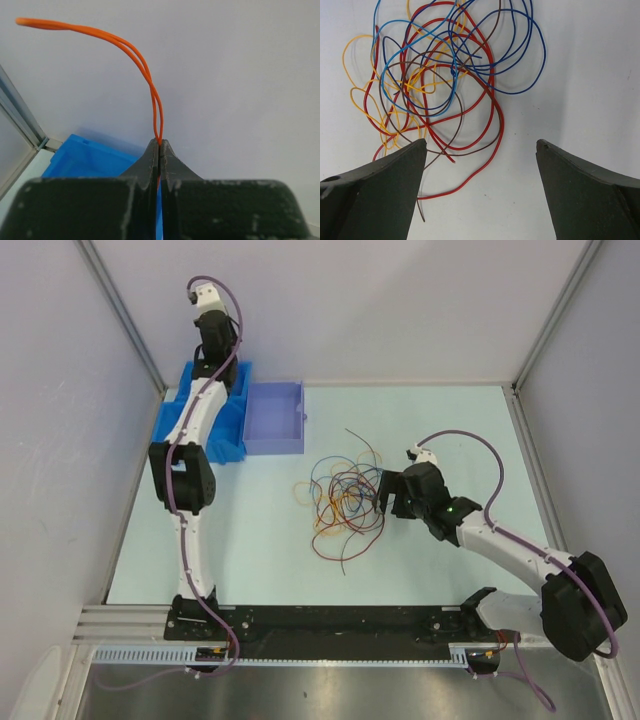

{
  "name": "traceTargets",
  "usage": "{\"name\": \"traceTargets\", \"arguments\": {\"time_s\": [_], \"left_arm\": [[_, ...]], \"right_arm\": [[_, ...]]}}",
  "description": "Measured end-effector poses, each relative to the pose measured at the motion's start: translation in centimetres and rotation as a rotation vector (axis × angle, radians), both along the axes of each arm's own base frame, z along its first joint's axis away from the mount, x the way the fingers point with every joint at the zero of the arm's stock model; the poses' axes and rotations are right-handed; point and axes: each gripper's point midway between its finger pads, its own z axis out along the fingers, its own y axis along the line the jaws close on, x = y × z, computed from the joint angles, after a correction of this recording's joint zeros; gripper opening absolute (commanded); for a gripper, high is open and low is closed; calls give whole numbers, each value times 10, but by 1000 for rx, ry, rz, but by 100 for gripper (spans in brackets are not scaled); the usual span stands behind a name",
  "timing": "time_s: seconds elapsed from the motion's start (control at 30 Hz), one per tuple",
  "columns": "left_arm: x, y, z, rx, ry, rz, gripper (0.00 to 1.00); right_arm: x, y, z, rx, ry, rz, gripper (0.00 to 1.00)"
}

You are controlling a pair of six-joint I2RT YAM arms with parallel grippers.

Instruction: Untangle the cables

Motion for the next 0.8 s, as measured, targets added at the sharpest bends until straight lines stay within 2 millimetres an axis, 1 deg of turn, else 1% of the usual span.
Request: {"name": "traceTargets", "arguments": {"time_s": [0.07,0.2,0.37,0.4,0.43,0.47,0.5,0.53,0.63,0.8], "left_arm": [[2,2,-7,-9,10,-9,0],[4,8,-10,-52,4,-20,0],[5,24,-21,-104,11,-10,0],[5,27,-23,-112,15,-7,7],[5,29,-25,-119,17,-4,23],[5,31,-27,-124,19,-1,44],[5,33,-27,-124,19,0,80],[5,34,-27,-130,18,3,88],[5,35,-27,-153,10,7,100],[5,34,-27,-160,9,5,100]], "right_arm": [[0,0,-1,-1,2,2,95],[-1,2,-1,1,3,7,95],[-1,2,-1,1,3,7,94],[-1,2,-1,1,3,7,95],[-1,2,-1,1,3,8,95],[-1,2,-1,0,4,7,95],[-1,2,-1,-1,5,8,95],[-2,2,-2,-1,6,9,94],[-3,4,-3,-3,10,15,94],[-4,5,-3,-2,10,19,94]]}}
